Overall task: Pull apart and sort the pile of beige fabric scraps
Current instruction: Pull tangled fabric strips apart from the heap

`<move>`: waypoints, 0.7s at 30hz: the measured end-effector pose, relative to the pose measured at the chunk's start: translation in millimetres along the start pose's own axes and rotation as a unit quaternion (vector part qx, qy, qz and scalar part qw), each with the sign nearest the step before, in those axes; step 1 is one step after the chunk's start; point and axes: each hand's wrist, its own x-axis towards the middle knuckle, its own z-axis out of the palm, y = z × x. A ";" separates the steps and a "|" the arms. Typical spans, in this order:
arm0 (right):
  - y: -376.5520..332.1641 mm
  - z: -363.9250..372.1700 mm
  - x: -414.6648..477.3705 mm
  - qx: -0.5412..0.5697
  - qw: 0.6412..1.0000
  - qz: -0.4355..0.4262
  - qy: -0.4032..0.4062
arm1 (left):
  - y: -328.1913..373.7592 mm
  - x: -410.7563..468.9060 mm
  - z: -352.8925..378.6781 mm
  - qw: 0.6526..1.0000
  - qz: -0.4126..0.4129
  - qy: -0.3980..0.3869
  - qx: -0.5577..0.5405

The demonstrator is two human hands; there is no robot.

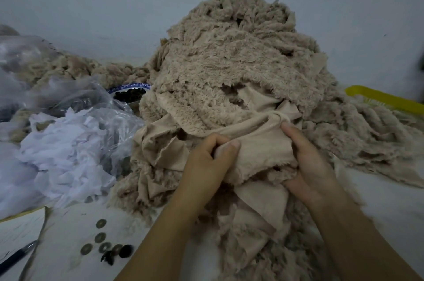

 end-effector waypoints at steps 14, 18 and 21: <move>-7.5 -30.1 17.2 -0.006 0.972 -0.131 0.195 | 5.6 7.0 -34.0 0.921 0.059 0.201 0.327; -11.8 -35.4 16.8 -0.007 0.964 -0.161 0.214 | 9.6 5.2 -36.6 0.959 0.045 0.232 0.159; -10.3 -38.0 14.1 -0.038 0.958 -0.157 0.236 | 17.9 6.0 -35.1 0.982 0.009 0.188 -0.013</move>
